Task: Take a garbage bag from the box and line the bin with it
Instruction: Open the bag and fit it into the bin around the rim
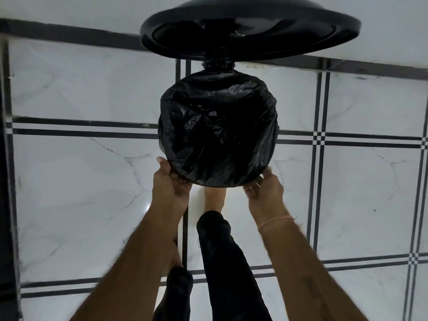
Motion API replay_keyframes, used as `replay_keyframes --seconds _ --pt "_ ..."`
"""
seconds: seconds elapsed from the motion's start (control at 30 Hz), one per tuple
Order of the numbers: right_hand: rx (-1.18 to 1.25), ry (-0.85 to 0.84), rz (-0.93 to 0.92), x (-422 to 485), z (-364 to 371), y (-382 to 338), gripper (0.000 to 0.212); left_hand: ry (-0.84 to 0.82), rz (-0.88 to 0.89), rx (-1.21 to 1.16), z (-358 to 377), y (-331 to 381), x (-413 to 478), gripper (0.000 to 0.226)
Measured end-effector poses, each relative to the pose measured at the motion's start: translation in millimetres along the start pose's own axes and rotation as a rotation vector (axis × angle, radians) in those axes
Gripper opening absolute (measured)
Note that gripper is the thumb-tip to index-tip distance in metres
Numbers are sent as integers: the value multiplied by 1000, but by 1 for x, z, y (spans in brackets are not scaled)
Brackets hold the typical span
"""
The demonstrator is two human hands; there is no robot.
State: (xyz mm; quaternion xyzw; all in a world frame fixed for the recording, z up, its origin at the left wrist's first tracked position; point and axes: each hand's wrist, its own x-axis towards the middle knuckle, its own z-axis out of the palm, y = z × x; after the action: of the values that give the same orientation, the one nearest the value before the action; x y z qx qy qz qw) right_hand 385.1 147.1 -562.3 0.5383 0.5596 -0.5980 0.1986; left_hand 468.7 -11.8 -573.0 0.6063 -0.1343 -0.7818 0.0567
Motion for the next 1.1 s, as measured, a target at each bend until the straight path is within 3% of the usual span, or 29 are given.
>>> replay_keyframes --seconds 0.03,0.1,0.13,0.17,0.2,0.3,0.47,0.53,0.7,0.87,1.0,1.1 --pt "-172 46 -194 1 1 -3 25 -12 0 15 0 1 0 41" --pt "-591 90 -810 -2 4 -12 34 -39 7 41 -2 2 3 38" --pt "-742 7 -1107 -4 11 -18 34 -49 9 50 -4 2 5 38" --pt "-843 -135 -1280 -6 23 -26 31 -62 10 58 -6 1 7 39" --pt "-907 -291 -1332 -9 41 -34 28 -70 11 68 -8 1 9 41" --pt "-1215 -533 -1285 -2 104 -59 30 -83 12 73 -12 0 14 43" --pt "-1763 -571 -1002 23 179 -82 34 -103 28 62 -14 -3 19 40" --pt "-1789 -563 -973 26 183 -80 32 -105 29 62 -13 -3 18 41" --pt "-1542 -539 -1170 12 151 -71 26 -89 8 17 -14 -2 16 37" --pt "-1737 -442 -1073 27 142 -91 48 -101 28 40 -12 -3 16 37" --pt "-1696 -475 -1324 8 111 -82 36 -108 13 40 -14 -2 18 38" --pt "-1943 -426 -1464 8 73 -71 36 -110 12 40 -13 -2 19 39"
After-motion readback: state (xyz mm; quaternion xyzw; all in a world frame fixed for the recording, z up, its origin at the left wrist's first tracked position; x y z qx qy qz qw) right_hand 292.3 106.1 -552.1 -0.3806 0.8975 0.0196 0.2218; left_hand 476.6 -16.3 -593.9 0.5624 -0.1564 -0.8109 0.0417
